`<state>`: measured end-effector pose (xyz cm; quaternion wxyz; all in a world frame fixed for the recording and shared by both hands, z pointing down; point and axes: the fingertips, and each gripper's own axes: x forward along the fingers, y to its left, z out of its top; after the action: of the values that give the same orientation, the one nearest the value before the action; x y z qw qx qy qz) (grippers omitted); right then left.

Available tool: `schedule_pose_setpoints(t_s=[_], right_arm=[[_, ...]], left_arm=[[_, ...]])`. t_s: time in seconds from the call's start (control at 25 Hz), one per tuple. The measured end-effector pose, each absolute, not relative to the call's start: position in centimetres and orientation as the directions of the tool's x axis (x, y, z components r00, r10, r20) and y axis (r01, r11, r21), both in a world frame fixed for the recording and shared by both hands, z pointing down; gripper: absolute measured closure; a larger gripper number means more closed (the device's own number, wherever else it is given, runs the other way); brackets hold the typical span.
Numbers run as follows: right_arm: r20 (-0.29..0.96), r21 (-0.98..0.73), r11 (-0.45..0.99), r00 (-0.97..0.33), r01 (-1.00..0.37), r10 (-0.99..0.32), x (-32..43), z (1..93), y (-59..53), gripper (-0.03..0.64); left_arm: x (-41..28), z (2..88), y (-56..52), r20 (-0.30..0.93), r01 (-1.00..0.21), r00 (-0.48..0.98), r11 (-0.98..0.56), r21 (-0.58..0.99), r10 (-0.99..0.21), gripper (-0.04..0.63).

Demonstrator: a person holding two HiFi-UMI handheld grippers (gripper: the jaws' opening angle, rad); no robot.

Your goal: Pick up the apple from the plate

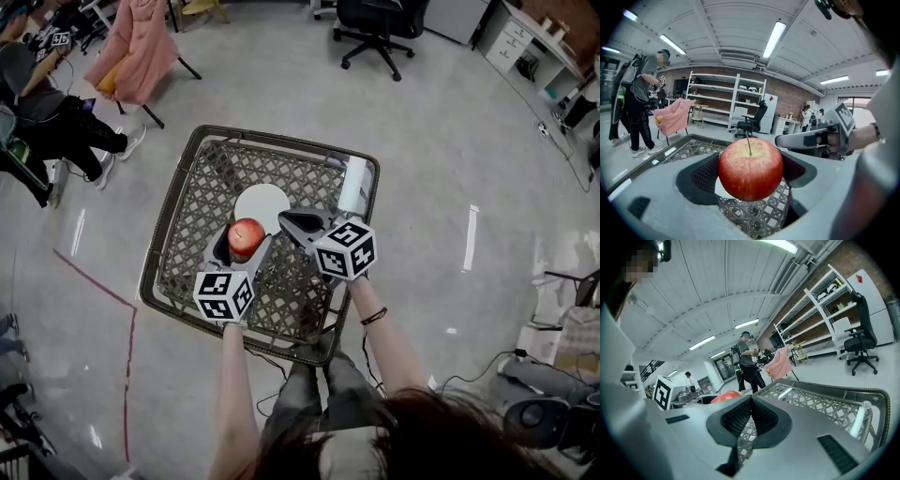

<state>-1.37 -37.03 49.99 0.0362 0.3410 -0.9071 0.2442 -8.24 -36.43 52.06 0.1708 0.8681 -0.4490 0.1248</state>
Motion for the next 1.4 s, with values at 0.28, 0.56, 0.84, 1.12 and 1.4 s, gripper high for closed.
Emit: schedule_pose_setpoints(t_s=[0.28, 0.56, 0.84, 1.12, 1.4], right_arm=[[0.224, -0.423, 0.652, -0.769, -0.63, -0.598, -1.7, 48.9, -36.7, 0.607], [0.185, -0.439, 0.652, -0.772, -0.618, -0.607, -1.7, 47.3, -35.8, 0.607], [0.15, -0.439, 0.664, -0.778, -0.605, -0.61, -1.7, 44.9, -34.5, 0.607], [0.124, -0.437, 0.677, -0.785, -0.593, -0.608, -2.1, 43.2, -33.5, 0.607], [0.094, -0.441, 0.687, -0.791, -0.578, -0.605, -2.8, 41.7, -32.2, 0.607]], left_arm=[[-8.7, 50.9, -35.9, 0.362, -0.831, 0.555, -0.522, 0.193, -0.749, 0.183], [-9.2, 49.9, -34.5, 0.35, -0.835, 0.55, -0.508, 0.211, -0.758, 0.183], [-9.1, 47.8, -32.8, 0.336, -0.834, 0.552, -0.509, 0.214, -0.763, 0.183], [-9.4, 45.5, -31.8, 0.304, -0.833, 0.554, -0.515, 0.205, -0.775, 0.183], [-9.3, 43.4, -30.5, 0.278, -0.827, 0.562, -0.526, 0.198, -0.779, 0.183]])
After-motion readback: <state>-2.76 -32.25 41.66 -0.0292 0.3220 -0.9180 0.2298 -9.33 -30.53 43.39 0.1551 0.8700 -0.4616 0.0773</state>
